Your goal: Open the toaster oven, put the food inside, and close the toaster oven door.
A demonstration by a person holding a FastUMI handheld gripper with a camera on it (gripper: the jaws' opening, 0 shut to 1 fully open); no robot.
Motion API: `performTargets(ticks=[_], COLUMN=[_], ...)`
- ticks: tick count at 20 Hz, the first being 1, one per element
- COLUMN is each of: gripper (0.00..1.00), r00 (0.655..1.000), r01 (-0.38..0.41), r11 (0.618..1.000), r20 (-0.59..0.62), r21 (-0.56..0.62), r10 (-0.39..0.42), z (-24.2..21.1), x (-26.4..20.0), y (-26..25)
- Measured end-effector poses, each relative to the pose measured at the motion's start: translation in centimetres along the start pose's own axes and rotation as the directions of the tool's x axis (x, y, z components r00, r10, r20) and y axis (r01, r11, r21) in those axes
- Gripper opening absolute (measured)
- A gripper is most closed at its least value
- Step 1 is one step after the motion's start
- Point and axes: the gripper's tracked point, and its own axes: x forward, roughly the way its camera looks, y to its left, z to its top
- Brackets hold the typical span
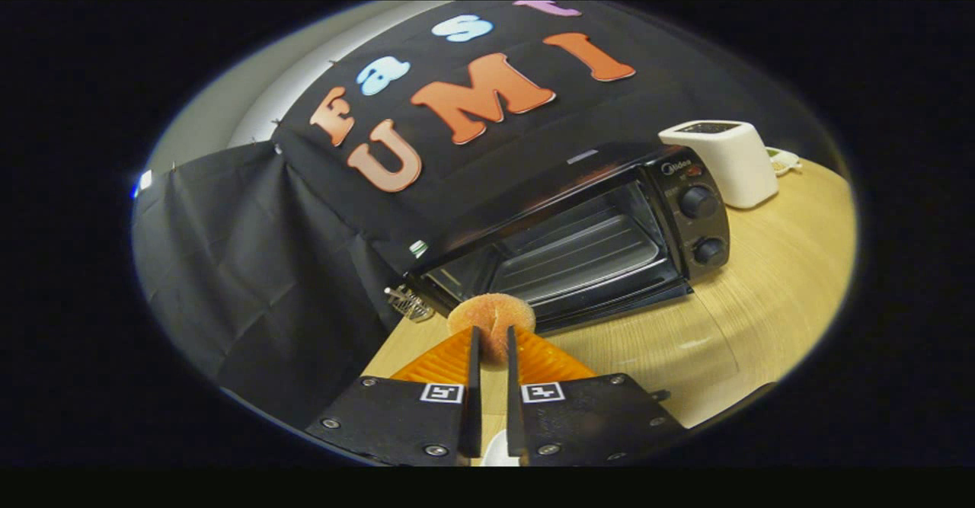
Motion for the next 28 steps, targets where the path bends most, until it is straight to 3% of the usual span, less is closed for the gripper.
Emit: performTargets(ticks=[6, 11, 22, 28], gripper=[0.13, 0.13, 0.13, 0.39], r00=[0.998, 0.994, 0.963, 0.951], r01=[0.032, 0.084, 0.218, 0.267], r11=[0.985, 0.969, 0.950, 0.949], r20=[0.045, 0.048, 0.111, 0.111], r21=[0.170, 0.233, 0.222, 0.169], r10=[-0.041, -0.098, -0.247, -0.287], z=[1.4, 2.1, 4.6, 4.5], x=[3.2, 5.9, 10.4, 10.1], y=[-1.2, -2.1, -5.2, -6.2])
